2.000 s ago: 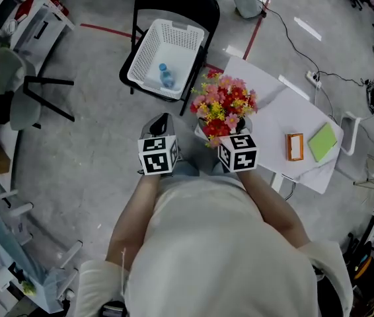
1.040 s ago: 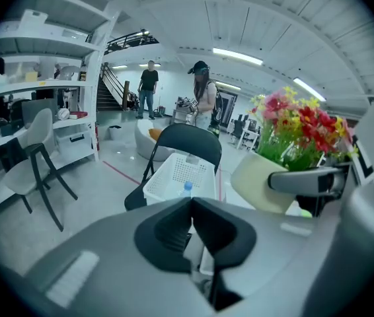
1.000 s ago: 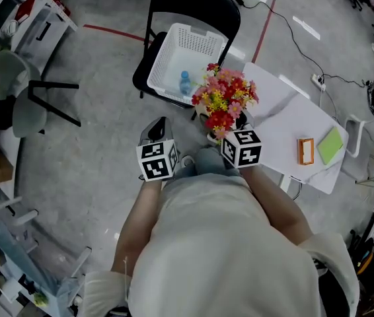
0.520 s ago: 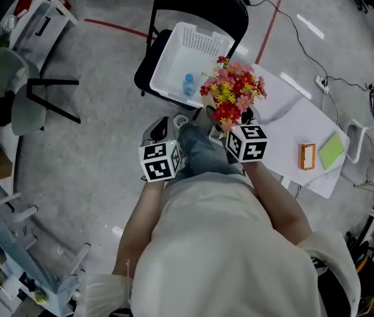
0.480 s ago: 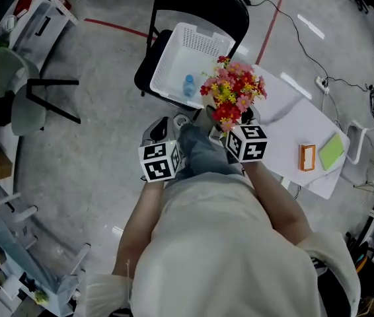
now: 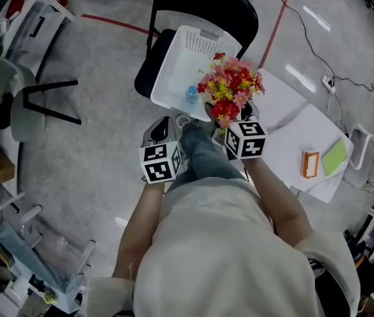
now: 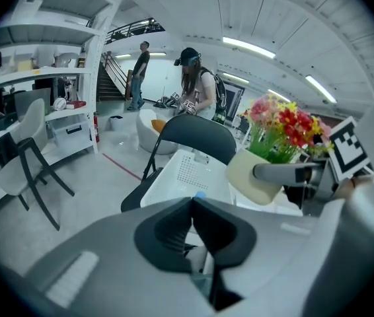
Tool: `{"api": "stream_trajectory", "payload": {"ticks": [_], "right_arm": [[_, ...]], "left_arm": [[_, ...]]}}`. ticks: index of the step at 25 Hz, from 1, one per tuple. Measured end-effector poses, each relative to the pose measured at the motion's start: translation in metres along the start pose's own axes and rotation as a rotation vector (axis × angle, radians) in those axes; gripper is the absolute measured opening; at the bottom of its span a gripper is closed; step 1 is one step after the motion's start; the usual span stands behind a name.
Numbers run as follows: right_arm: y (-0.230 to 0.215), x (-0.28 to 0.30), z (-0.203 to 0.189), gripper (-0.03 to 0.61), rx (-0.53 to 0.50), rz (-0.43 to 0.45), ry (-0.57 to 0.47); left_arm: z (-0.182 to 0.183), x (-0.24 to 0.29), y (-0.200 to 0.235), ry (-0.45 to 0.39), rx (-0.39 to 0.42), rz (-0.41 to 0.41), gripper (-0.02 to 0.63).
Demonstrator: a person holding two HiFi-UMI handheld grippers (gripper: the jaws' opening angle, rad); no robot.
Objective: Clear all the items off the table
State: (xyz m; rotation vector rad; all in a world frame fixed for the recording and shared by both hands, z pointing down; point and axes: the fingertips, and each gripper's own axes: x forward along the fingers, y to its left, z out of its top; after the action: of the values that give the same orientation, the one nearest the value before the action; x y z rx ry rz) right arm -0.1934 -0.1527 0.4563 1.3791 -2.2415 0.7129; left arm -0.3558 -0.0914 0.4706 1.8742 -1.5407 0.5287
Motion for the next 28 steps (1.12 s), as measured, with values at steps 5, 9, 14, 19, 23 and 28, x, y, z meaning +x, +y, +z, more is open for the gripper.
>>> {"api": "stream_trajectory", "payload": {"ticks": [5,9,14,19,23,28], "right_arm": [[-0.011,0.033,0.004,0.472,0.002,-0.002,0.026],[-0.018,0.057,0.006,0.472,0.002,-0.006,0.047],[-0.025,0.086,0.007,0.472,-0.005,0.003,0.068],[-0.031,0.116,0.009,0.472,-0.01,0.006,0.082],[-0.035,0.141,0.01,0.472,-0.009,0.008,0.094],[-0.036,0.171,0.008,0.472,-0.017,0.02,0.115]], "left_arm": [[0.013,0.026,0.0,0.019,-0.003,-0.017,0.009],[0.021,0.044,0.002,0.03,-0.004,-0.025,0.009],[0.027,0.065,0.005,0.046,-0.011,-0.027,0.009],[0.028,0.083,0.006,0.07,-0.013,-0.03,0.009],[0.027,0.096,0.007,0.094,-0.007,-0.032,0.009],[0.027,0.113,0.01,0.119,-0.001,-0.033,0.009]]}}
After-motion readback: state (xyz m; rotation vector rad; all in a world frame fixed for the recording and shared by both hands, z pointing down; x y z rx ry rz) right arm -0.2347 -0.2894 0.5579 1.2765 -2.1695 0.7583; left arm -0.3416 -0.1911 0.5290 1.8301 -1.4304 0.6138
